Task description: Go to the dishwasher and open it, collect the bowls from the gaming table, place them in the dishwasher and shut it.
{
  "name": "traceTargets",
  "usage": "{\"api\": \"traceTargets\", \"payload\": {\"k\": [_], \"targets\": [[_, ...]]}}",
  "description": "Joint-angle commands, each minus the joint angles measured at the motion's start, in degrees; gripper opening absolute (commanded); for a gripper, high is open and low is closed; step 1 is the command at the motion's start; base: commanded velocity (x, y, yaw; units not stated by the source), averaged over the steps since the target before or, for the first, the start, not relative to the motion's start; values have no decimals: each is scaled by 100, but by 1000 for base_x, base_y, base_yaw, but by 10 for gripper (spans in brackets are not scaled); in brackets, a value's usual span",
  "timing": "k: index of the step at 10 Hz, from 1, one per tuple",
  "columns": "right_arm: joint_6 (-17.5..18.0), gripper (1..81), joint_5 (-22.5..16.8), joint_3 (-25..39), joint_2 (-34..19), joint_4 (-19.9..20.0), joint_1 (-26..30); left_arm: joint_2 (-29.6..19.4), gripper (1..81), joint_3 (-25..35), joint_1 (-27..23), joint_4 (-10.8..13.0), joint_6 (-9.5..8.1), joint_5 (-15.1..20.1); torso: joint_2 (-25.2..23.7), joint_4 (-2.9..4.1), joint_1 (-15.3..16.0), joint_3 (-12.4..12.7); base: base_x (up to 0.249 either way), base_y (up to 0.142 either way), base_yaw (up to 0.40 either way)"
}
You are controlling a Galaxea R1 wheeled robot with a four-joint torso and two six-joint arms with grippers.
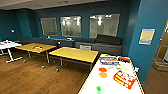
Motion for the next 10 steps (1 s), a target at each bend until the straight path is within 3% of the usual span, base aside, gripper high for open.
{"api": "traceTargets", "payload": {"k": [1, 7, 10], "targets": [[-24, 811, -327, 10, 30, -18, 304, -16, 811, -9, -310, 53, 1, 289, 0, 0, 0, 0, 0, 0, -361], [-24, 811, -326, 2, 39, -18, 304, -25, 811, -9, -318, 36, 1, 289, 0, 0, 0, 0, 0, 0, -371], [-24, 811, -318, -34, 39, -18, 286, -25, 811, -9, -310, 1, -8, 289, 0, 0, 0, 0, 0, 0, -96]]}}
